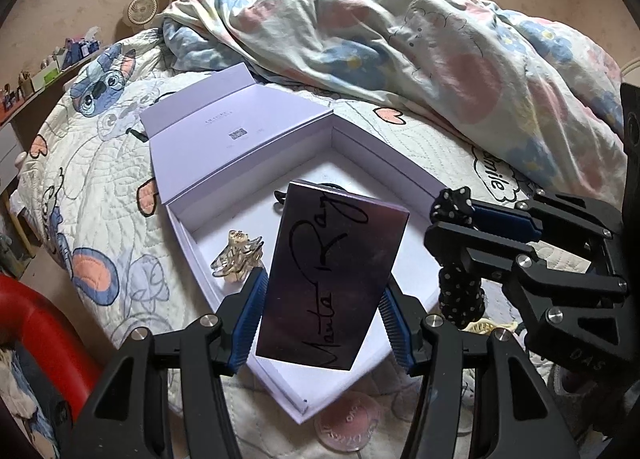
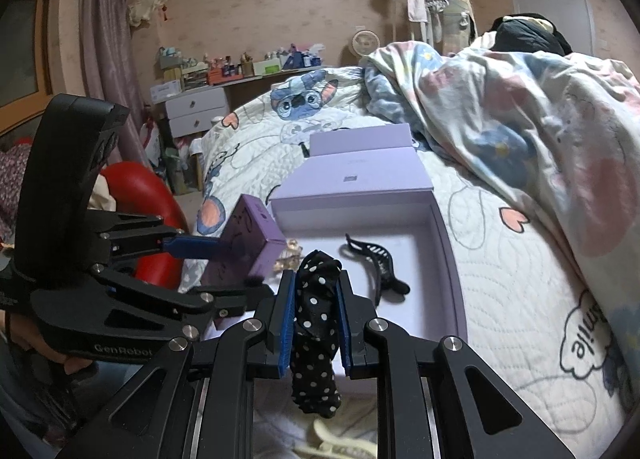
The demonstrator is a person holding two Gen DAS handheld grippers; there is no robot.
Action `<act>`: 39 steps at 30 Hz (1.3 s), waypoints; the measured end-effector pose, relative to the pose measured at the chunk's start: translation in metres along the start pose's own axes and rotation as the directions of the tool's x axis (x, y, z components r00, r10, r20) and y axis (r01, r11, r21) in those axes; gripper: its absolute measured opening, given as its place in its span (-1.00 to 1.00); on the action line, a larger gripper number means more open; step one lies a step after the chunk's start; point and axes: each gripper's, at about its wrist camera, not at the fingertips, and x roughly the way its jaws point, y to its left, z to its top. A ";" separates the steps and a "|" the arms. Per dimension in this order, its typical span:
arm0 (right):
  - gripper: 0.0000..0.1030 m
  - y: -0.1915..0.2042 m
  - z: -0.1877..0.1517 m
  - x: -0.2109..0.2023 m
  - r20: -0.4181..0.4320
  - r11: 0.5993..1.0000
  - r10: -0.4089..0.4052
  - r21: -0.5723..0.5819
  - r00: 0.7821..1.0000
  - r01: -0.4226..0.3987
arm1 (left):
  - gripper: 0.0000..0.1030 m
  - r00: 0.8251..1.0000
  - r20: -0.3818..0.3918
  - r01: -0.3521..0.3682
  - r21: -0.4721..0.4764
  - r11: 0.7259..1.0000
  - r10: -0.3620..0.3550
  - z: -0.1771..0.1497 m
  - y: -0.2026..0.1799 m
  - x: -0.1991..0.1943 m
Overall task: Organize rigid objects
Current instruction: 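Carry the card and scrunchie over the lavender box and open both grippers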
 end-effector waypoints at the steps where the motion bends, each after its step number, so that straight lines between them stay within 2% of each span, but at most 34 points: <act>1: -0.64 -0.001 0.001 0.002 -0.001 1.000 0.002 -0.001 1.000 -0.002 | 0.07 1.000 -0.002 0.000 0.001 1.000 0.000 0.001 0.000 0.002; 8: -0.64 -0.010 0.009 0.024 -0.012 1.000 0.025 0.005 1.000 -0.025 | 0.07 1.000 -0.022 0.002 0.005 1.000 -0.002 0.011 0.007 0.020; 18: -0.65 -0.020 0.021 0.041 -0.002 1.000 0.005 -0.020 1.000 -0.005 | 0.07 0.999 -0.033 -0.009 0.016 1.000 0.009 0.028 0.017 0.041; 26: -0.65 -0.035 0.032 0.058 -0.020 1.000 0.023 0.002 1.000 -0.023 | 0.07 0.999 -0.037 -0.017 0.046 0.999 0.018 0.043 0.019 0.058; 35: -0.65 -0.047 0.040 0.072 -0.035 1.000 0.003 0.010 0.999 -0.002 | 0.07 0.997 -0.055 -0.050 0.083 0.995 0.054 0.058 0.020 0.079; 39: -0.65 -0.053 0.042 0.081 -0.058 1.000 -0.005 0.021 0.998 0.007 | 0.07 0.997 -0.059 -0.045 0.084 0.995 0.050 0.062 0.021 0.088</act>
